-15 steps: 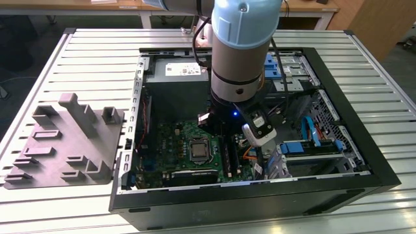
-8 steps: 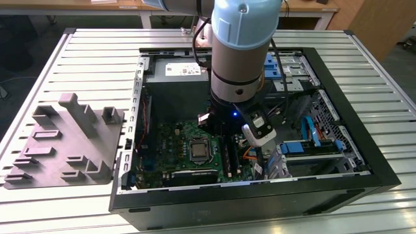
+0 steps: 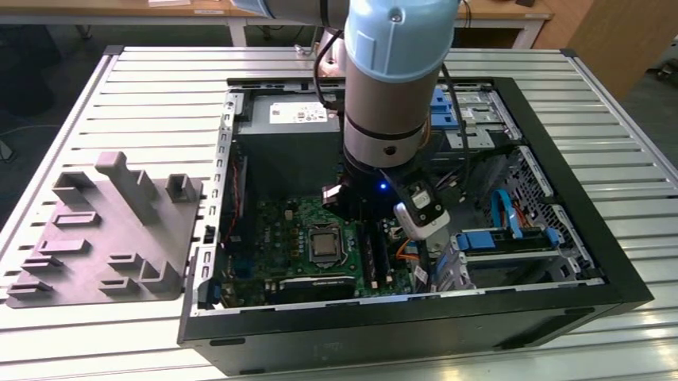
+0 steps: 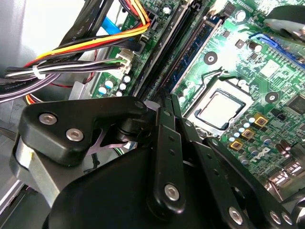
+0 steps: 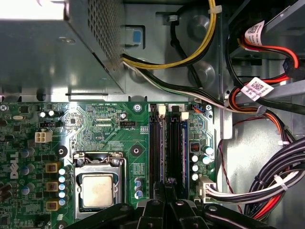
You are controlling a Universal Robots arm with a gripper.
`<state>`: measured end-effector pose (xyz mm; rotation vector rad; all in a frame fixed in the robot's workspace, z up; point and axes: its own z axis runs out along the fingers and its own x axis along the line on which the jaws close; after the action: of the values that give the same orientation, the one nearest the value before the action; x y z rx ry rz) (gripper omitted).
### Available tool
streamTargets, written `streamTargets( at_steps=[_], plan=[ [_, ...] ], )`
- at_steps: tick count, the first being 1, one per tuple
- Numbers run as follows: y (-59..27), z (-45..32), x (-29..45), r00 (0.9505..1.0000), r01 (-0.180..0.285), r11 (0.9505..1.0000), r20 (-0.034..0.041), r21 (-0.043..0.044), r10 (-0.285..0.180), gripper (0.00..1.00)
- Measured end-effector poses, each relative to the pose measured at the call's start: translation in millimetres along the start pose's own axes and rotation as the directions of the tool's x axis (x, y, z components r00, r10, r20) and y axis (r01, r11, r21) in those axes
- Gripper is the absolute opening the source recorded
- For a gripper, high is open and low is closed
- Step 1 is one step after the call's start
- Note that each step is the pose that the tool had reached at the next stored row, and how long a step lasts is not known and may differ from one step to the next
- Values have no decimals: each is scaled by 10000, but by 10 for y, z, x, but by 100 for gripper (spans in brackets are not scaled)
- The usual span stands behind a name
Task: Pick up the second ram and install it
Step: 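Insert the second ram into the second slot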
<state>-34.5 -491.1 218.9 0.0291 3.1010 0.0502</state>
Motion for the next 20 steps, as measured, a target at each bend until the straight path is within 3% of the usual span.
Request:
streamTargets(
  at_steps=[7,11,20],
  plan=[
    [-1,6,-1,10000,0,10000,0,-44,0,11],
    [-1,9,0,10000,-5,9999,6,-165,6,11],
    [-1,9,0,10000,-5,9998,5,-174,5,11]
  ],
)
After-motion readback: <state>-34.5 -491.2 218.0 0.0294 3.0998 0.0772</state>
